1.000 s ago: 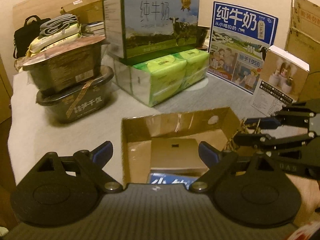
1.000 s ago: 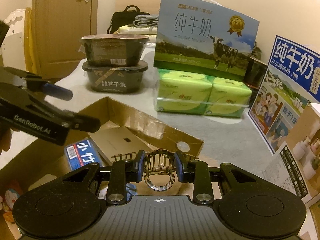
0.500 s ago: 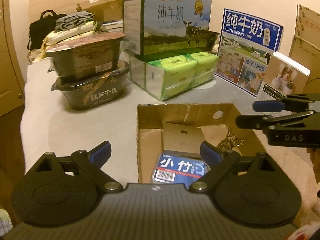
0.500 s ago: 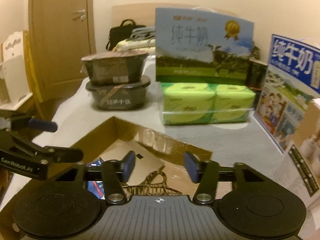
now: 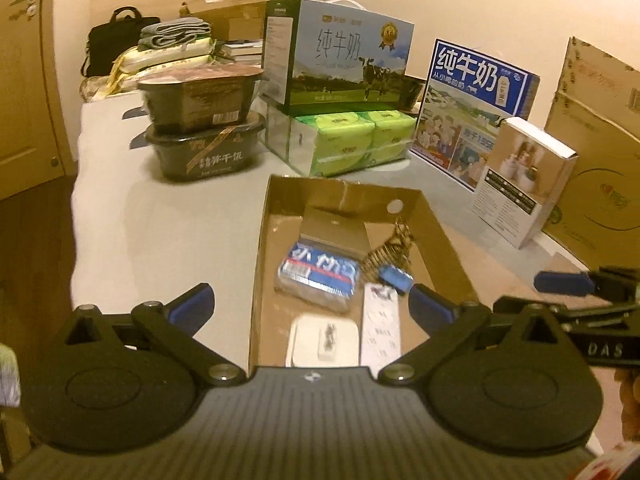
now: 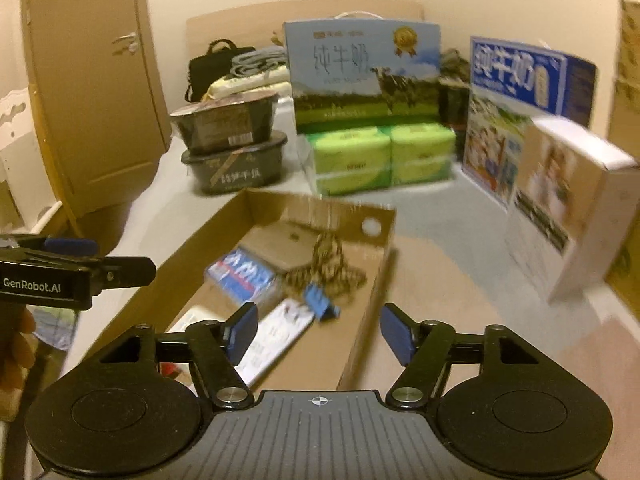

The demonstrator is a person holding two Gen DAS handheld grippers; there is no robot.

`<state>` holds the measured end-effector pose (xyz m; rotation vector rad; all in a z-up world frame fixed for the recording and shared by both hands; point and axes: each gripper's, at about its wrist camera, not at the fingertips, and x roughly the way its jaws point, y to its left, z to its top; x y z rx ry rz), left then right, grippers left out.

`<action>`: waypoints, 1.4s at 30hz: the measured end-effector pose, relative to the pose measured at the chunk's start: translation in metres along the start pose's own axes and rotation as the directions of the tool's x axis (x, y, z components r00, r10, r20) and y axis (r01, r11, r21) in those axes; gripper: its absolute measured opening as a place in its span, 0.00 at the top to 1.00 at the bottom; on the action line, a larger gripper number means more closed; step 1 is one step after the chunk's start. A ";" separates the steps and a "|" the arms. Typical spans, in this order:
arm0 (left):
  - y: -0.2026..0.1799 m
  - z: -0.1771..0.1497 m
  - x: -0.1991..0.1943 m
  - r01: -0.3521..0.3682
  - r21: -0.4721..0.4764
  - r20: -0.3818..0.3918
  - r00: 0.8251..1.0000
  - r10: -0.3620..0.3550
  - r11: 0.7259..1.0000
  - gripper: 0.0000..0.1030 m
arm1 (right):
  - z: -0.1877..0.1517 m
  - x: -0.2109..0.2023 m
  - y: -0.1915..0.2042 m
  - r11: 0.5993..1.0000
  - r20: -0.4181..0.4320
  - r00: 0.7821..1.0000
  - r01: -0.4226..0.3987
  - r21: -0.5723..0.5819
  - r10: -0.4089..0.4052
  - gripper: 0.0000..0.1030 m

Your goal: Organize rigid objects

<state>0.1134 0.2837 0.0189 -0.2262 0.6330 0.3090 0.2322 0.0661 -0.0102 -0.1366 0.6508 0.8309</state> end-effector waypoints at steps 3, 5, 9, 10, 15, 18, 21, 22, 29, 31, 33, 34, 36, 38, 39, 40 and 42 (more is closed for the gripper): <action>-0.006 -0.014 -0.022 -0.004 -0.007 -0.006 1.000 0.004 1.000 0.01 | -0.014 -0.025 0.009 1.000 -0.006 1.000 0.019 0.018 -0.019 0.28; -0.009 -0.024 -0.036 -0.011 -0.014 -0.016 1.000 0.010 1.000 0.01 | -0.024 -0.040 0.014 0.999 -0.016 1.000 0.026 0.025 -0.026 0.24; -0.014 -0.043 -0.063 -0.022 -0.035 -0.041 0.999 0.021 0.999 0.01 | -0.043 -0.067 0.025 0.998 -0.030 0.998 0.054 0.029 -0.053 0.20; -0.016 -0.048 -0.069 -0.026 -0.032 -0.047 0.999 0.025 0.999 0.01 | -0.048 -0.075 0.026 0.998 -0.032 0.998 0.057 0.040 -0.055 0.19; -0.028 -0.070 -0.101 -0.046 -0.017 -0.064 0.997 0.045 0.999 0.01 | -0.068 -0.104 0.031 0.991 -0.027 0.996 0.089 0.099 -0.087 0.15; -0.032 -0.082 -0.116 -0.044 -0.027 -0.068 0.997 0.042 0.999 0.01 | -0.079 -0.120 0.032 0.988 -0.035 0.995 0.100 0.120 -0.097 0.13; -0.037 -0.092 -0.129 -0.051 -0.029 -0.070 0.996 0.049 0.998 0.01 | -0.089 -0.137 0.036 0.986 -0.036 0.993 0.115 0.123 -0.111 0.12; -0.039 -0.096 -0.134 -0.053 -0.035 -0.070 0.996 0.050 0.998 0.01 | -0.093 -0.142 0.037 0.985 -0.038 0.993 0.118 0.125 -0.115 0.12; -0.047 -0.118 -0.152 -0.026 -0.061 -0.078 0.997 0.021 0.998 0.01 | -0.119 -0.167 0.042 0.982 -0.068 0.989 0.136 0.131 -0.128 0.12; -0.052 -0.123 -0.156 -0.025 -0.040 -0.081 0.996 0.022 0.999 0.01 | -0.126 -0.172 0.043 0.981 -0.075 0.988 0.144 0.133 -0.135 0.12; -0.057 -0.128 -0.159 -0.022 -0.025 -0.085 0.996 0.020 0.999 0.01 | -0.132 -0.175 0.044 0.980 -0.082 0.987 0.150 0.133 -0.139 0.12; -0.058 -0.129 -0.161 -0.019 -0.022 -0.088 0.996 0.017 1.000 0.01 | -0.135 -0.177 0.044 0.979 -0.088 0.986 0.153 0.134 -0.142 0.12; -0.061 -0.133 -0.164 -0.012 -0.020 -0.092 0.996 0.010 1.000 0.01 | -0.139 -0.179 0.045 0.978 -0.096 0.985 0.155 0.139 -0.142 0.12; -0.063 -0.137 -0.166 -0.013 -0.013 -0.096 0.995 0.012 1.000 0.01 | -0.143 -0.183 0.044 0.976 -0.101 0.984 0.160 0.145 -0.146 0.12; -0.064 -0.139 -0.168 -0.014 -0.007 -0.097 0.995 0.013 1.000 0.01 | -0.145 -0.185 0.045 0.976 -0.103 0.984 0.162 0.147 -0.148 0.12; -0.066 -0.140 -0.169 -0.014 -0.002 -0.099 0.995 0.014 1.000 0.01 | -0.146 -0.186 0.045 0.975 -0.107 0.983 0.165 0.150 -0.150 0.12; -0.067 -0.145 -0.170 -0.011 0.005 -0.108 0.994 0.012 1.000 0.00 | -0.148 -0.189 0.045 0.974 -0.111 0.983 0.164 0.158 -0.147 0.12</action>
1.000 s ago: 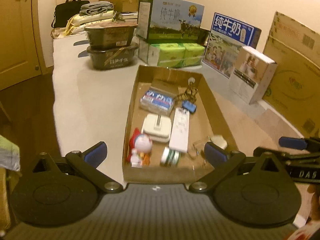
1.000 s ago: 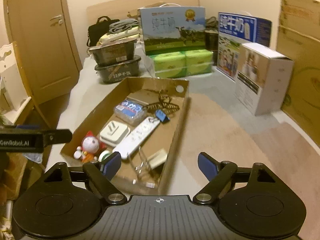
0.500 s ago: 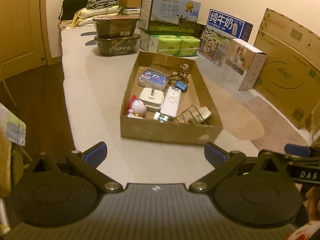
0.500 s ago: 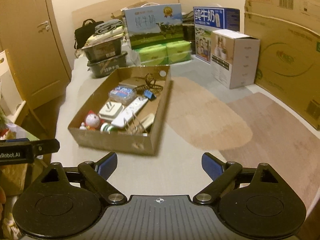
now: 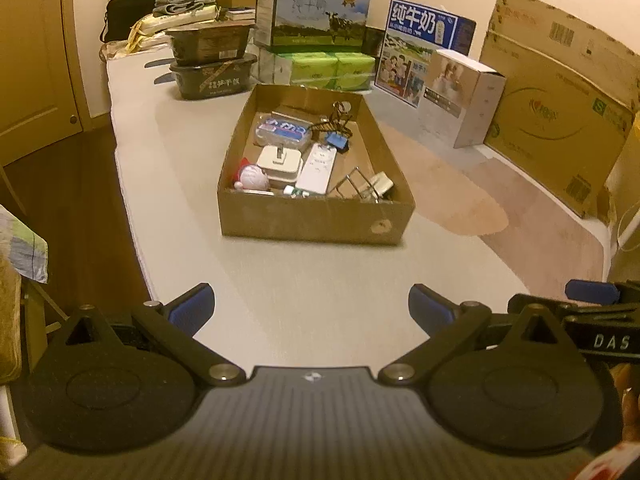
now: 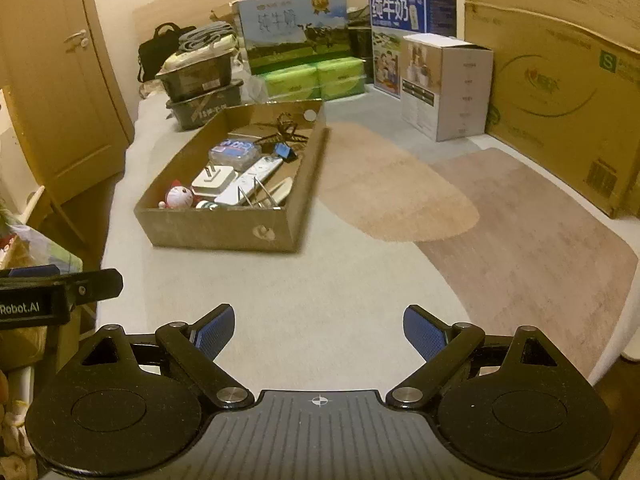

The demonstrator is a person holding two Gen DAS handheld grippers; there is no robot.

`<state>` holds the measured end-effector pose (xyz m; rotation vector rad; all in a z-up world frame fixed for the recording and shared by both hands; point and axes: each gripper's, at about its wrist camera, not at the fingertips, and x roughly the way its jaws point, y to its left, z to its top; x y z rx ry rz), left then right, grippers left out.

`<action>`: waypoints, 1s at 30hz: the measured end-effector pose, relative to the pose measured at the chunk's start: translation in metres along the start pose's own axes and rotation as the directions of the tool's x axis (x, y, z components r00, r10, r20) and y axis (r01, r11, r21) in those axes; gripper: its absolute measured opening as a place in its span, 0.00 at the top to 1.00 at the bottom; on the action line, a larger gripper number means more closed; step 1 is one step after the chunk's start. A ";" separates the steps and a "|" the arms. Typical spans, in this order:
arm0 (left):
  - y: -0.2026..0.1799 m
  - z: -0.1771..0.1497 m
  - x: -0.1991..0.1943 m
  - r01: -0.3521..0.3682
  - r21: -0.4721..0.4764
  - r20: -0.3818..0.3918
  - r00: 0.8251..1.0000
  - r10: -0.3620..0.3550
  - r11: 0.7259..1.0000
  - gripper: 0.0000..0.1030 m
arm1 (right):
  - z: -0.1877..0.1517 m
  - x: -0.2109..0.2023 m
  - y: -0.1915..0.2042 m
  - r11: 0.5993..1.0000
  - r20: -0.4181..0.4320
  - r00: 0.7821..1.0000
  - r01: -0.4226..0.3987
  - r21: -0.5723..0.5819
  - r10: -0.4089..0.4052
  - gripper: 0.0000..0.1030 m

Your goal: Organize rigid objects

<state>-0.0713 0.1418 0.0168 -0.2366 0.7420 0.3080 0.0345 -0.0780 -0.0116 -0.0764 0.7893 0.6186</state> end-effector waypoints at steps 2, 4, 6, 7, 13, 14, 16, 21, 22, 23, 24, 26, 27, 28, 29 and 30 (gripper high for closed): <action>-0.002 -0.004 0.000 0.004 0.009 -0.016 1.000 -0.004 1.000 0.00 | -0.002 -0.002 -0.001 1.000 -0.006 1.000 -0.004 0.006 0.004 0.12; -0.004 -0.008 0.001 0.005 0.011 -0.024 1.000 -0.005 1.000 0.00 | -0.004 -0.003 -0.002 1.000 -0.009 1.000 -0.005 0.006 0.005 0.12; -0.005 -0.010 0.000 0.009 0.012 -0.033 0.999 -0.008 1.000 0.00 | -0.004 -0.003 -0.002 1.000 -0.013 1.000 -0.004 0.007 0.004 0.12; -0.006 -0.011 0.000 0.009 0.014 -0.035 0.999 -0.008 1.000 0.00 | -0.005 -0.003 -0.003 1.000 -0.016 1.000 -0.002 0.008 0.003 0.12; -0.009 -0.012 -0.001 0.005 0.022 -0.035 0.999 -0.004 1.000 0.00 | -0.005 -0.004 -0.003 1.000 -0.014 1.000 0.003 0.007 -0.003 0.12; -0.009 -0.012 -0.001 0.005 0.023 -0.033 0.999 -0.004 1.000 0.00 | -0.004 -0.004 -0.003 1.000 -0.013 1.000 0.004 0.006 -0.004 0.12; -0.009 -0.011 -0.002 0.007 0.024 -0.029 1.000 -0.006 1.000 0.00 | -0.004 -0.005 -0.003 1.000 -0.012 1.000 0.006 0.006 -0.006 0.12; -0.010 -0.010 -0.002 0.010 0.026 -0.027 1.000 -0.009 1.000 0.00 | -0.004 -0.005 -0.003 1.000 -0.011 1.000 0.006 0.003 -0.006 0.12; -0.010 -0.010 -0.002 0.009 0.026 -0.027 1.000 -0.008 1.000 0.00 | -0.003 -0.006 -0.003 1.000 -0.011 1.000 0.007 0.003 -0.007 0.12; -0.010 -0.010 -0.002 0.010 0.026 -0.027 1.000 -0.009 1.000 0.00 | -0.003 -0.006 -0.002 1.000 -0.012 1.000 0.008 0.002 -0.008 0.12; -0.010 -0.010 -0.002 0.010 0.025 -0.027 1.000 -0.010 1.000 0.00 | -0.003 -0.006 -0.002 1.000 -0.011 1.000 0.007 0.003 -0.007 0.12; -0.010 -0.010 -0.002 0.009 0.027 -0.027 1.000 -0.008 1.000 0.00 | -0.003 -0.006 -0.002 1.000 -0.011 1.000 0.007 0.002 -0.007 0.12; -0.010 -0.010 -0.002 0.009 0.026 -0.027 1.000 -0.008 1.000 0.00 | -0.003 -0.006 -0.002 1.000 -0.012 1.000 0.007 0.001 -0.007 0.12; -0.010 -0.010 -0.001 0.008 0.027 -0.028 1.000 -0.007 1.000 0.00 | -0.003 -0.006 -0.002 1.000 -0.012 1.000 0.007 0.001 -0.007 0.12; -0.010 -0.010 -0.001 0.007 0.027 -0.027 1.000 -0.007 1.000 0.00 | -0.003 -0.006 -0.002 1.000 -0.012 1.000 0.007 0.001 -0.007 0.12; -0.009 -0.010 -0.001 0.007 0.026 -0.028 1.000 -0.006 1.000 0.00 | -0.003 -0.006 -0.002 1.000 -0.011 1.000 0.008 0.001 -0.008 0.12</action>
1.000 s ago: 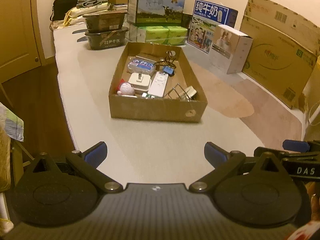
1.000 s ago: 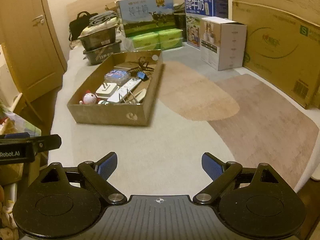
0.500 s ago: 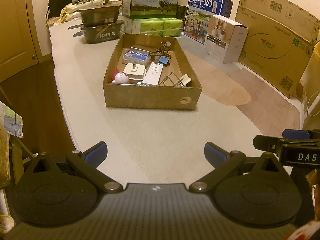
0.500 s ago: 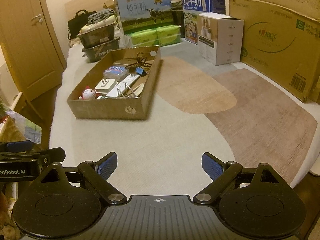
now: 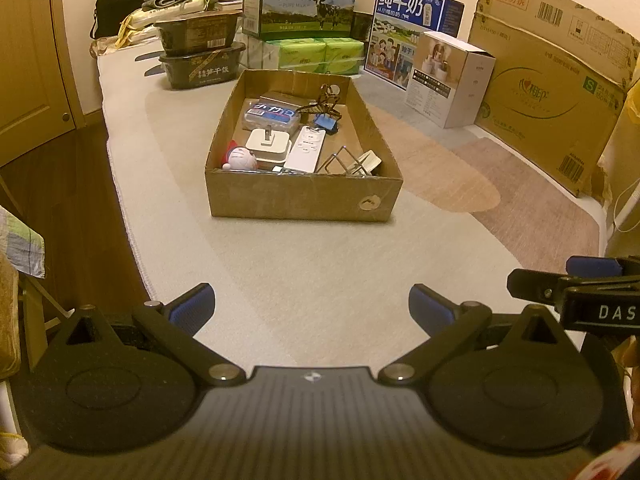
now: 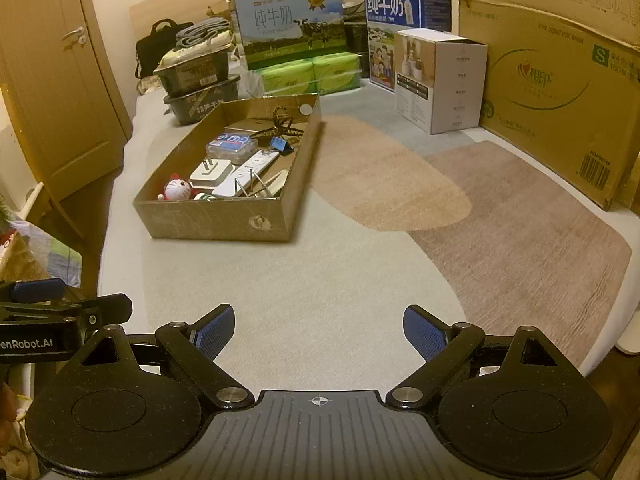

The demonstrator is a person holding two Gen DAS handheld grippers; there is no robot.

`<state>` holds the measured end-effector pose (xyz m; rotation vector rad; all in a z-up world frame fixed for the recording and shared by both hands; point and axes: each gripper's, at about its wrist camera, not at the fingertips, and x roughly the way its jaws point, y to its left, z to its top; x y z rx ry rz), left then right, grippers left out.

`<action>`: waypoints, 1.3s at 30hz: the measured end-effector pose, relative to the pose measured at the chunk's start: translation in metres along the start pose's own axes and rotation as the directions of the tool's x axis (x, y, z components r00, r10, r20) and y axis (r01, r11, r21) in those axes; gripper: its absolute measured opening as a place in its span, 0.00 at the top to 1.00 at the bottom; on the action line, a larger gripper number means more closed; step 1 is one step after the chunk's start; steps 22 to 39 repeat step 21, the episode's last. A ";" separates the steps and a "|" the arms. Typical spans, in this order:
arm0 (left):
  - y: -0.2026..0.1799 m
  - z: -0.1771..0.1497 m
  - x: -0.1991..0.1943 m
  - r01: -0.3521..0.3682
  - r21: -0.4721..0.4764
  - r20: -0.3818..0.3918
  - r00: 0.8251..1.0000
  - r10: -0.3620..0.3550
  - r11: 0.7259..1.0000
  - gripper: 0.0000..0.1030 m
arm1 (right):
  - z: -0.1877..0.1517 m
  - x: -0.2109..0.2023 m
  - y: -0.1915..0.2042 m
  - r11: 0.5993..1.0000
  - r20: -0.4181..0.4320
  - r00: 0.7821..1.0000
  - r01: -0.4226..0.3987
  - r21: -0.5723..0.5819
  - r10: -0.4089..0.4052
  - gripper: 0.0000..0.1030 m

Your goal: Organize rigid objects

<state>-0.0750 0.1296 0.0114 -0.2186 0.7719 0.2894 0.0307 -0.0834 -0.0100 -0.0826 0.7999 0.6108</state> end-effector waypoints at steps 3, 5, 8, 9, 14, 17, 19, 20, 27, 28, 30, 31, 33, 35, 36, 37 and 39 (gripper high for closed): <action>0.000 0.000 0.000 0.000 -0.001 0.001 1.000 0.000 1.000 0.00 | 0.001 -0.001 0.000 1.000 0.000 1.000 -0.002 -0.001 0.002 0.12; 0.000 0.000 0.000 0.000 -0.002 0.002 1.000 0.000 1.000 0.00 | 0.001 -0.002 0.000 1.000 0.003 1.000 -0.001 -0.003 0.001 0.12; 0.001 0.001 0.000 0.001 -0.002 0.003 1.000 -0.001 1.000 0.00 | 0.002 -0.002 0.000 1.000 0.005 1.000 -0.002 -0.004 0.002 0.12; 0.001 0.001 0.000 0.002 -0.002 0.003 1.000 -0.002 1.000 0.00 | 0.002 -0.003 0.001 1.000 0.005 1.000 -0.002 -0.004 0.002 0.12; 0.001 0.002 0.000 0.001 0.007 0.004 1.000 -0.001 1.000 0.00 | 0.002 -0.003 0.001 1.000 0.006 1.000 -0.002 -0.004 0.002 0.12; 0.000 0.003 -0.001 0.000 0.012 0.013 1.000 0.000 1.000 0.00 | 0.002 -0.003 0.001 1.000 0.005 1.000 -0.003 -0.005 0.003 0.12; 0.000 0.002 -0.002 0.000 0.014 0.021 1.000 0.000 1.000 0.00 | 0.001 -0.003 0.002 1.000 0.005 1.000 -0.005 -0.004 0.005 0.12; 0.000 0.002 -0.002 0.001 0.012 0.021 1.000 -0.001 1.000 0.00 | 0.001 -0.003 0.002 1.000 0.004 1.000 -0.004 -0.004 0.004 0.12; 0.000 0.002 -0.002 0.002 0.011 0.020 1.000 -0.003 1.000 0.00 | 0.001 -0.003 0.003 1.000 0.005 1.000 -0.003 -0.004 0.003 0.12; 0.000 0.002 -0.002 0.002 0.011 0.020 1.000 -0.003 1.000 0.00 | 0.001 -0.003 0.003 1.000 0.005 1.000 -0.003 -0.004 0.003 0.12; 0.000 0.002 -0.002 0.002 0.011 0.020 1.000 -0.003 1.000 0.00 | 0.001 -0.003 0.003 1.000 0.005 1.000 -0.003 -0.004 0.003 0.12; 0.000 0.002 -0.002 0.002 0.011 0.020 1.000 -0.003 1.000 0.00 | 0.001 -0.003 0.003 1.000 0.005 1.000 -0.003 -0.004 0.003 0.12; 0.000 0.002 -0.002 0.002 0.011 0.020 1.000 -0.003 1.000 0.00 | 0.001 -0.003 0.003 1.000 0.005 1.000 -0.003 -0.004 0.003 0.12; 0.000 0.002 -0.002 0.002 0.011 0.020 1.000 -0.003 1.000 0.00 | 0.001 -0.003 0.003 1.000 0.005 1.000 -0.003 -0.004 0.003 0.12; 0.000 0.002 -0.002 0.002 0.011 0.020 1.000 -0.003 1.000 0.00 | 0.001 -0.003 0.003 1.000 0.005 1.000 -0.003 -0.004 0.003 0.12; 0.000 0.002 -0.002 0.002 0.011 0.020 1.000 -0.003 1.000 0.00 | 0.001 -0.003 0.003 1.000 0.005 1.000 -0.003 -0.004 0.003 0.12; 0.000 0.002 -0.002 0.002 0.011 0.020 1.000 -0.003 1.000 0.00 | 0.001 -0.003 0.003 1.000 0.005 1.000 -0.003 -0.004 0.003 0.12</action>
